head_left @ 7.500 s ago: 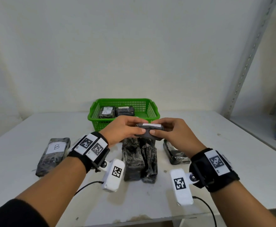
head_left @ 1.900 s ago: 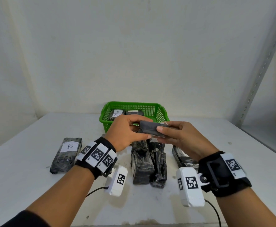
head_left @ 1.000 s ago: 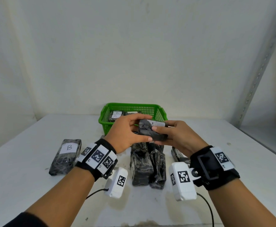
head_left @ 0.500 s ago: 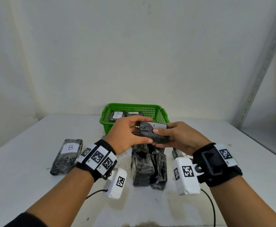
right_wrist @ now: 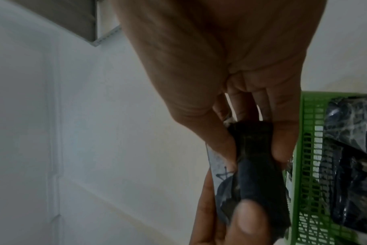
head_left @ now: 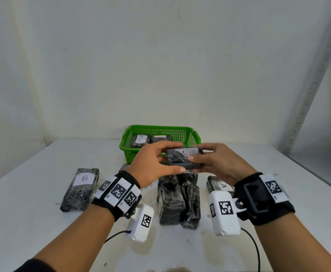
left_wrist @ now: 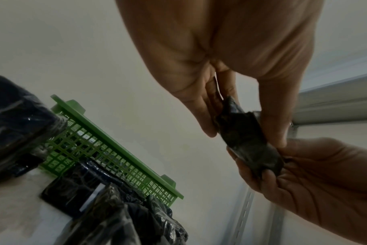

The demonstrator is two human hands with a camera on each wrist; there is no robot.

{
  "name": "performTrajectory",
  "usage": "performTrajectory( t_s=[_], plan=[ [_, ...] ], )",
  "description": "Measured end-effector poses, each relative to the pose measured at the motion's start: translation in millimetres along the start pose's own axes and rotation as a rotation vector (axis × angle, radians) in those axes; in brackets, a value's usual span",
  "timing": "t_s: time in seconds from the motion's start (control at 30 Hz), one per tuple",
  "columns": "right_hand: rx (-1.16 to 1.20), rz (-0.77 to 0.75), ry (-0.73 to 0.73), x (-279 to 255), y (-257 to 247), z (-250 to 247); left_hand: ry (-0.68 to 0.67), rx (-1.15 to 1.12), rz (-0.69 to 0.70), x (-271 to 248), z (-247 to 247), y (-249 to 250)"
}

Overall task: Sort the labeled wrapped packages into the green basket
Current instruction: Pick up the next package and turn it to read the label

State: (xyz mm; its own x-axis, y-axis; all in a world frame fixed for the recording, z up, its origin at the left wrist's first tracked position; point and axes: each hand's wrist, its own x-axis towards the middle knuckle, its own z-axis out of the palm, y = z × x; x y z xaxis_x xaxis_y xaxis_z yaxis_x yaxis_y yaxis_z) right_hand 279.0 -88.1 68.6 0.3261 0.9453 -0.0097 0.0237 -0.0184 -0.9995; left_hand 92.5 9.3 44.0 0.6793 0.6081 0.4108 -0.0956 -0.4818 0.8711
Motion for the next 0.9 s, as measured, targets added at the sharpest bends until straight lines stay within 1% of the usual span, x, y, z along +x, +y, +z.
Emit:
performTrajectory(
  t_s=[0.17, 0.27, 0.33, 0.4, 0.47, 0.53, 0.6, 0.67, 0.83, 0.9],
  plan=[
    [-0.144, -0.096, 0.001, -4, -4, 0, 0.026, 0.149, -0.007, 1, 0, 0],
    [-0.241, -0.170, 0.027, -5, -7, 3, -0.010, 0.224, -0.034, 1, 0, 2],
    [-0.230, -0.210, 0.042, -7, -9, 5, -0.047, 0.273, -0.039, 2, 0, 1],
    [-0.168, -0.231, 0.031, -8, -8, 7, -0.036, 0.298, -0.043, 2, 0, -3],
    [-0.105, -0.216, 0.037, -7, -6, 9, 0.014, 0.303, -0.042, 2, -1, -6],
    [-0.057, -0.144, 0.036, -8, -4, 11, 0.052, 0.296, -0.019, 1, -1, -5],
    [-0.071, -0.048, -0.014, -10, -3, 14, 0.074, 0.284, 0.005, 1, 0, -4],
    [-0.067, 0.009, -0.057, -10, -1, 16, 0.090, 0.260, 0.020, 1, 1, -4],
    [-0.054, -0.042, -0.040, -9, 3, 18, 0.109, 0.226, 0.065, 1, 4, -4],
    [-0.053, -0.027, -0.046, -9, 3, 19, 0.124, 0.229, 0.081, 0, 5, -3]
  ],
)
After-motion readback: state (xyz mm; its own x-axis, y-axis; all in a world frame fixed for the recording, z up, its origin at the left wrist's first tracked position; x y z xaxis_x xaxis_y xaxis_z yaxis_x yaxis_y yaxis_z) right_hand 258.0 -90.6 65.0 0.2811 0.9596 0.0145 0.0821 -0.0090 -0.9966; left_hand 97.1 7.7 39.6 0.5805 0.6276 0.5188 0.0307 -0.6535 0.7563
